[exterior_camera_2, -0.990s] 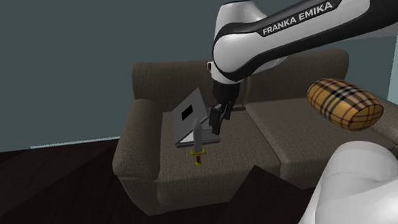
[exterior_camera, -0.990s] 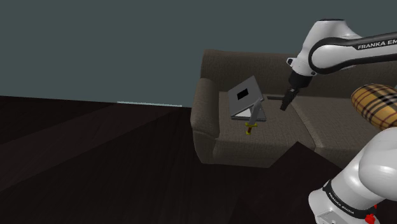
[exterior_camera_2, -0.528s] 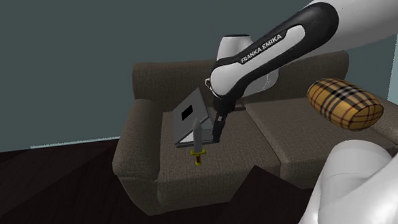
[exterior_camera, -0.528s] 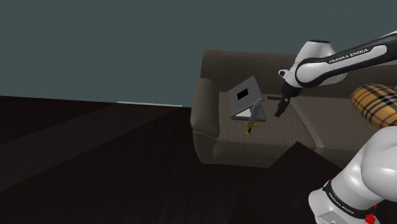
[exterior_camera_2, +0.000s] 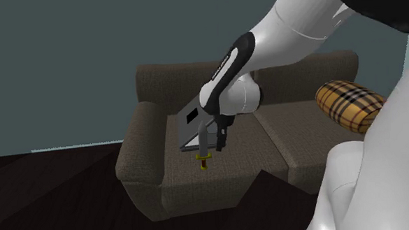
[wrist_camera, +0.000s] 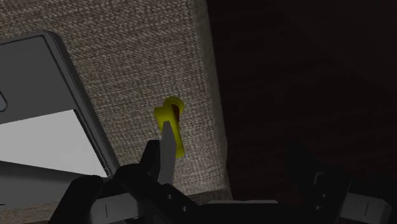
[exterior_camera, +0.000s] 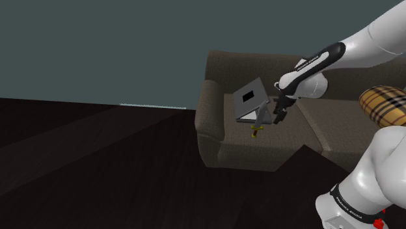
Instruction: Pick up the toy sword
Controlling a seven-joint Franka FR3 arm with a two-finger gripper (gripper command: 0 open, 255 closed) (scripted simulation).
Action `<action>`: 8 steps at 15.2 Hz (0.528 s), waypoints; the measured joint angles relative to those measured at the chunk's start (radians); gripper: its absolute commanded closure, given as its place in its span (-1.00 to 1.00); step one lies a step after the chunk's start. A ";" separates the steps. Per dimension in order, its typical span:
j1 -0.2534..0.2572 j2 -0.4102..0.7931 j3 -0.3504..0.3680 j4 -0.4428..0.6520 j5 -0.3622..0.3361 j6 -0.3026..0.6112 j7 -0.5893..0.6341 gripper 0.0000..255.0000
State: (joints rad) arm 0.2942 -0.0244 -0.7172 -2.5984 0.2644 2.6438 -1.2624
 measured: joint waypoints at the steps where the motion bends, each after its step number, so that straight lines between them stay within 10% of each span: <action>1: 0.011 0.064 0.001 0.029 0.109 0.010 -0.113 -1.00; 4: -0.041 0.241 0.080 0.130 0.390 0.015 -0.410 -1.00; 8: -0.154 0.409 0.207 0.257 0.591 0.008 -0.663 -1.00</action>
State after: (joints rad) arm 0.1400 0.3849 -0.5099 -2.3411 0.8555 2.6520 -1.9251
